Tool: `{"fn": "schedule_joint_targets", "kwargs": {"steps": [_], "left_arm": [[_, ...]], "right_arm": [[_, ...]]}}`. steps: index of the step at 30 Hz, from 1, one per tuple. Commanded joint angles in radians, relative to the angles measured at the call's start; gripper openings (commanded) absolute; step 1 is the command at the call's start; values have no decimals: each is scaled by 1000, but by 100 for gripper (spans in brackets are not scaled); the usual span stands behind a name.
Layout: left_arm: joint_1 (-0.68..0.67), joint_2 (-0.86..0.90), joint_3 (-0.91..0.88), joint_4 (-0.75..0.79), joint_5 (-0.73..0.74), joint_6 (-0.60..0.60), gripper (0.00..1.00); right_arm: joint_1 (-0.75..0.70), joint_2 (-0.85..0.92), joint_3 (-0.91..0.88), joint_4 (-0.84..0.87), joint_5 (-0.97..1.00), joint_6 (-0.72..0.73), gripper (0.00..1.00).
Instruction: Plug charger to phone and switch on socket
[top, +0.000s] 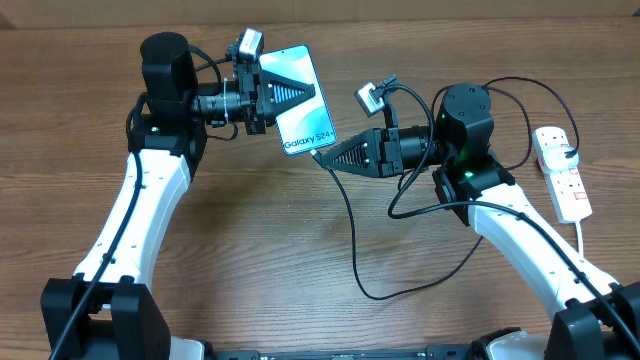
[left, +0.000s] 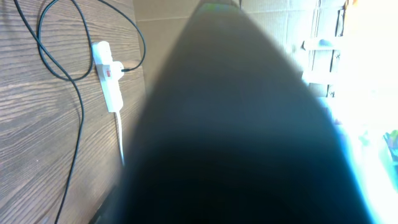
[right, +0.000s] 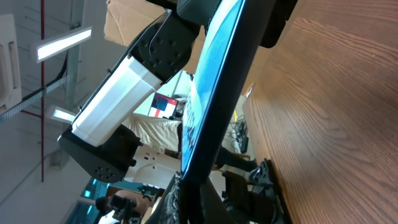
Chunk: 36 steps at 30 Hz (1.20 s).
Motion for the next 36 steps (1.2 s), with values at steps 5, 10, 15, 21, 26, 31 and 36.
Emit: {"fn": "schedule_joint_targets", "kwargs": {"steps": [5,10,15,21,26,31,36], "left_arm": [[6,-11,12,6,28,-16,4],[6,-11,12,6,28,-16,4],[6,-11,12,6,28,-6,4],[6,-11,12,6,29,3,4],[6,-11,12,6,31,3,4],[6,-11,12,6,29,3,4],[5,-11,12,6,32,3,4]], "right_arm": [[16,-6,9,-1,80,22,4],[17,-8,9,0,119,46,4],[21,-27,9,-1,161,47,4],[21,-66,9,-9,227,46,4],[22,-68,9,-43,254,42,4],[64,-68,9,-65,289,15,4],[94,-68,9,-72,351,15,4]]}}
